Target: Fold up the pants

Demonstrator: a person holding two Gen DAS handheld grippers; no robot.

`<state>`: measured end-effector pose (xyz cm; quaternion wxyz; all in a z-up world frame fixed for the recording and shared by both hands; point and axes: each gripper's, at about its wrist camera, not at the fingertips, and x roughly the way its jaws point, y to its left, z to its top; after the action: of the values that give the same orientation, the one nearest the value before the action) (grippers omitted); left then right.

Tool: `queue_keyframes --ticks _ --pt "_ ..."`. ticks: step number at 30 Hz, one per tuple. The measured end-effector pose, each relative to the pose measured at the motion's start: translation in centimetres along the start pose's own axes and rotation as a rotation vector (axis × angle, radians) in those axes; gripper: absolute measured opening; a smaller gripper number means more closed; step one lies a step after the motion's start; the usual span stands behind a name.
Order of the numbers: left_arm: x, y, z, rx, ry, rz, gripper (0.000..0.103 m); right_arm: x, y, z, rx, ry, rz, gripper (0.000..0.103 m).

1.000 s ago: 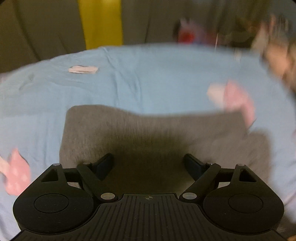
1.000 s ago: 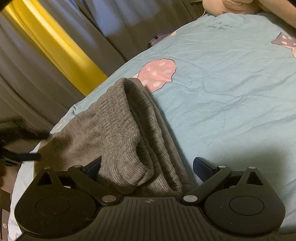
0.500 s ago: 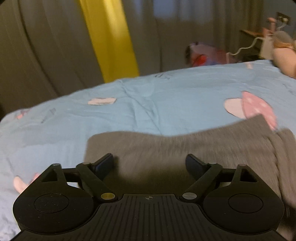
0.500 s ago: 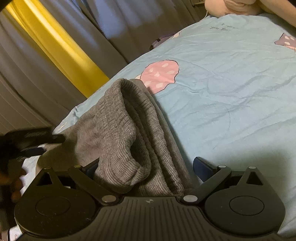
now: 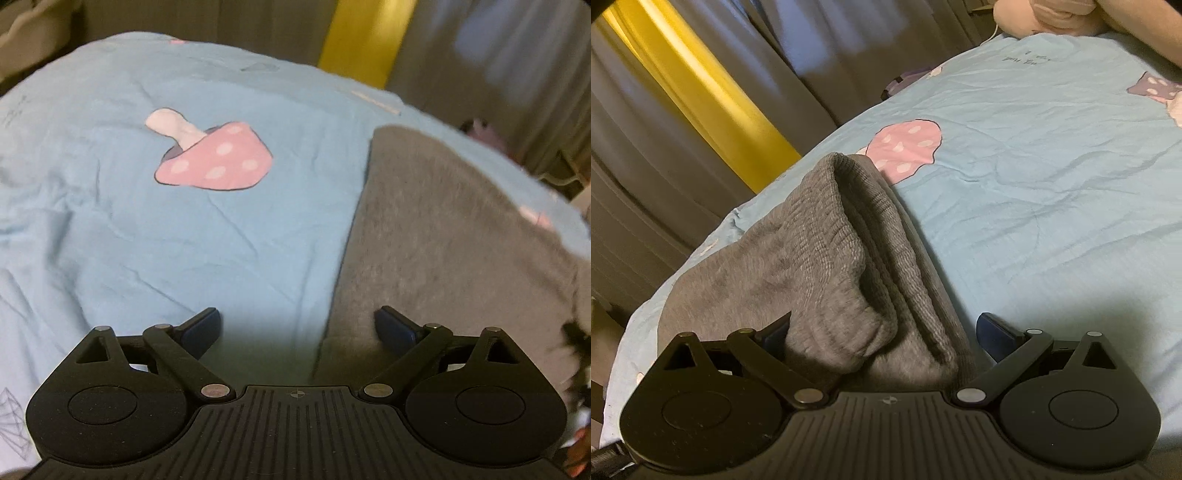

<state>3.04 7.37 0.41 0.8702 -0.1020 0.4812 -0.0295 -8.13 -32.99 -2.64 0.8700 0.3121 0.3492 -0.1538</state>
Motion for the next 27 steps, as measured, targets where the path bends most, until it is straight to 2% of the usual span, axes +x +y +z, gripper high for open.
queue_keyframes --ticks 3,5,8,11,16,23,27 --pt "0.1 -1.2 -0.5 0.093 -0.013 0.021 0.097 -1.1 0.5 -0.3 -0.017 -0.016 -0.019 0.099" --pt "0.5 -2.3 -1.4 0.145 -0.014 0.033 0.097 -1.9 0.8 -0.6 -0.04 -0.023 0.0 0.099" --pt "0.1 -2.5 -1.6 0.135 -0.019 0.038 0.097 -2.5 1.8 -1.1 -0.115 -0.021 -0.023 0.099" --pt "-0.1 -1.8 -1.6 0.107 0.006 0.024 0.097 -2.2 2.4 -1.5 -0.177 0.03 -0.092 0.099" --pt "-0.5 -1.7 -1.9 0.133 0.016 0.053 0.1 -2.4 3.1 -1.7 -0.229 0.026 -0.128 0.099" --pt "-0.5 -1.0 -1.7 0.095 0.035 0.026 0.1 -2.1 1.7 -1.1 -0.134 0.073 -0.083 0.099" --pt "-0.8 -0.7 -1.4 0.077 0.019 0.012 0.1 -1.8 0.8 -0.7 -0.069 0.109 -0.037 0.099"
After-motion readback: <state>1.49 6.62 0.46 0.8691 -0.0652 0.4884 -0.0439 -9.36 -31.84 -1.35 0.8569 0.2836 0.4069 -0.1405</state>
